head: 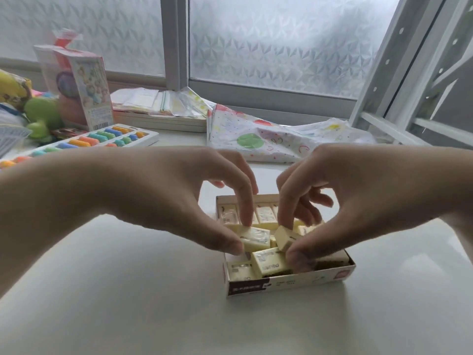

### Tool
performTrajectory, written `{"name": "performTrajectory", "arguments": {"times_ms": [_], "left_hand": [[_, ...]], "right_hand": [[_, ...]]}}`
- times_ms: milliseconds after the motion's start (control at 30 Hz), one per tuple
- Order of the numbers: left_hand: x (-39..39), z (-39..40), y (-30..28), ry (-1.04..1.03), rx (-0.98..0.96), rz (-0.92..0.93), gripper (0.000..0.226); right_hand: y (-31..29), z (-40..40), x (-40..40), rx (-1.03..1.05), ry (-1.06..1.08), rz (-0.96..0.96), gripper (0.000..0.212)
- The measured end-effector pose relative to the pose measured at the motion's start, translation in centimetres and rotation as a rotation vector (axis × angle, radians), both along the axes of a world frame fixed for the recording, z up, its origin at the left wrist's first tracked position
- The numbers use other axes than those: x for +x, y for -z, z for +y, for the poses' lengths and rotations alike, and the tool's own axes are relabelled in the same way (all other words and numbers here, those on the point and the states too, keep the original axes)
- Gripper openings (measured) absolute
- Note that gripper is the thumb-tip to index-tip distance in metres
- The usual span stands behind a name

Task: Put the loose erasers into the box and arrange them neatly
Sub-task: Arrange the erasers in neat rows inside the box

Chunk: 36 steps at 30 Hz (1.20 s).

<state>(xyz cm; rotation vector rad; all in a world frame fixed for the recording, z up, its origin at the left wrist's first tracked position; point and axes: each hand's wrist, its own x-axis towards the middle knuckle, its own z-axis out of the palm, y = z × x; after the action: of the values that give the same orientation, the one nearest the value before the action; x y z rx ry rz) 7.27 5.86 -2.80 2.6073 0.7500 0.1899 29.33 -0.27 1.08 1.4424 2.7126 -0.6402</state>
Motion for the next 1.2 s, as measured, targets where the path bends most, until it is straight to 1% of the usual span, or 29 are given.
{"name": "performTrajectory", "arguments": {"times_ms": [100, 167, 200, 267, 333, 400, 533, 633, 733, 800, 867, 900, 967, 1067, 1200], "left_hand": [[0.3, 0.1, 0.3, -0.009, 0.035, -0.071, 0.018], [0.3, 0.0, 0.0, -0.04, 0.021, -0.105, 0.009], [0.3, -0.1, -0.1, -0.045, 0.008, -0.107, 0.01], [0.4, -0.3, 0.0, -0.047, -0.001, -0.071, 0.024], [0.5, -0.4, 0.4, -0.051, 0.033, -0.019, 0.037], [0.7, -0.3, 0.7, -0.058, 0.058, 0.013, 0.043], [0.7, -0.4, 0.6, -0.039, 0.041, 0.022, 0.042], [0.9, -0.8, 0.5, -0.031, 0.017, 0.01, 0.03], [0.9, -0.8, 0.2, -0.103, 0.036, -0.127, 0.022], [0.9, -0.6, 0.1, -0.143, 0.148, -0.2, 0.023], [0.9, -0.6, 0.2, -0.141, 0.261, -0.148, 0.023], [1.0, -0.7, 0.3, -0.127, 0.287, -0.111, 0.023], [1.4, -0.9, 0.4, -0.099, 0.303, -0.072, 0.025], [2.0, -1.1, 0.3, -0.15, 0.302, 0.002, 0.037], [1.8, -0.7, 0.9, -0.175, 0.234, -0.072, 0.039]], "right_hand": [[-0.6, 0.2, 0.5, 0.052, 0.047, 0.073, 0.036], [-0.7, 0.5, 0.9, 0.092, 0.093, 0.064, 0.036], [-0.5, 0.7, 1.0, 0.11, 0.12, 0.037, 0.037], [0.0, 1.1, 0.9, 0.129, 0.175, -0.024, 0.039], [0.5, 1.4, 0.7, 0.141, 0.207, -0.061, 0.037], [0.8, 1.6, 0.5, 0.161, 0.217, -0.077, 0.034], [0.9, 1.6, 0.5, 0.179, 0.215, -0.085, 0.034], [0.9, 1.6, 0.6, 0.164, 0.225, -0.086, 0.036], [0.8, 1.6, 0.8, 0.178, 0.229, -0.081, 0.036], [0.8, 1.7, 0.8, 0.204, 0.224, -0.076, 0.034], [0.9, 1.7, 0.8, 0.232, 0.206, -0.071, 0.032], [0.9, 1.8, 0.8, 0.246, 0.198, -0.072, 0.031], [1.0, 1.9, 0.7, 0.269, 0.194, -0.083, 0.032], [1.0, 2.0, 0.9, 0.286, 0.196, -0.098, 0.033], [0.8, 1.8, 0.9, 0.261, 0.163, -0.048, 0.031]]}}
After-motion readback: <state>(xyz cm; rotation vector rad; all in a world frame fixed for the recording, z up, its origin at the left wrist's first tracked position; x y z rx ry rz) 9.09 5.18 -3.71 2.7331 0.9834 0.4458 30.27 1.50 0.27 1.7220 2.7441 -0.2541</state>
